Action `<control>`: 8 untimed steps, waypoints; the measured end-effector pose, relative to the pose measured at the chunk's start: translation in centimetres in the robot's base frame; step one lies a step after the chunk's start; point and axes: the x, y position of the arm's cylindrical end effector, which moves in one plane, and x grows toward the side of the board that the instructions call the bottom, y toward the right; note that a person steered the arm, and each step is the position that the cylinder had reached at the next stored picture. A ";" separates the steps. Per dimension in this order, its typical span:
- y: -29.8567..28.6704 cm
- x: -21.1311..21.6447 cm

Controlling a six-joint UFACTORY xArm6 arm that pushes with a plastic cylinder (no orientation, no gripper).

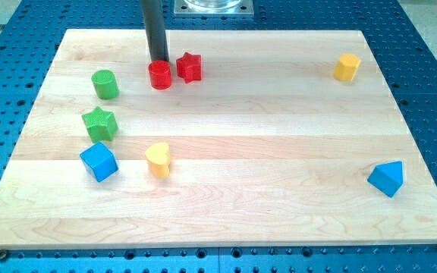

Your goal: Move the hexagon to the bottom of the red star

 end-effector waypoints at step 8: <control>32.3 6.3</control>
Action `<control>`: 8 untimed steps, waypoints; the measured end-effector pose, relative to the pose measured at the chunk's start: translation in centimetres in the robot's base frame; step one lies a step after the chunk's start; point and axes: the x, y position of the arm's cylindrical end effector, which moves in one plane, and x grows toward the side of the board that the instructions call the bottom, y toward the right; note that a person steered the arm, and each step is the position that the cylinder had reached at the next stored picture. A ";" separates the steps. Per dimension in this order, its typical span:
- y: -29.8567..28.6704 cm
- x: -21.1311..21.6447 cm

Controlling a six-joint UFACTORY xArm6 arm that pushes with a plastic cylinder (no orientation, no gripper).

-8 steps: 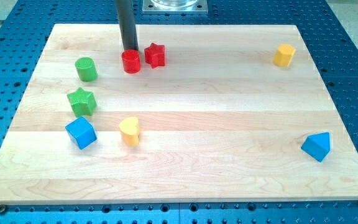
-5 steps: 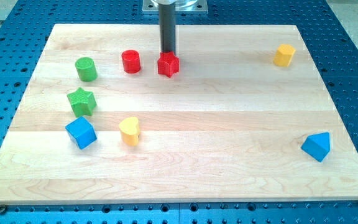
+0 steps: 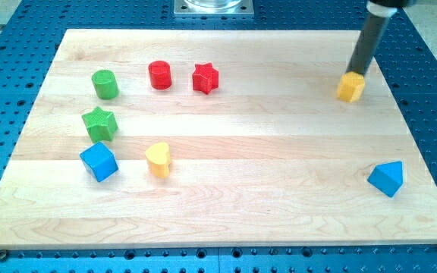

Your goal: Move the hexagon to the bottom of the red star

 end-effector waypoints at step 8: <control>-26.1 10.0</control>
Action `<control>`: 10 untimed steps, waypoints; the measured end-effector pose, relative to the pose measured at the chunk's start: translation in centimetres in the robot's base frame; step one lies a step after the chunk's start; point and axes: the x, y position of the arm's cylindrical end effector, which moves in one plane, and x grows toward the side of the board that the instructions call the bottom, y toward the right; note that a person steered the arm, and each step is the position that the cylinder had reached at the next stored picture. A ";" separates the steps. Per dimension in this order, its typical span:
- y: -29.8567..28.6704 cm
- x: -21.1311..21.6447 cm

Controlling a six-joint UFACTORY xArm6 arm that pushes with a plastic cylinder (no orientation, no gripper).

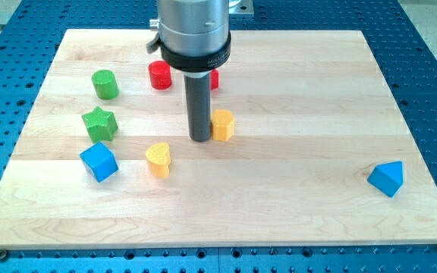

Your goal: Move the hexagon to the bottom of the red star

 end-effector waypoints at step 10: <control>5.1 -2.4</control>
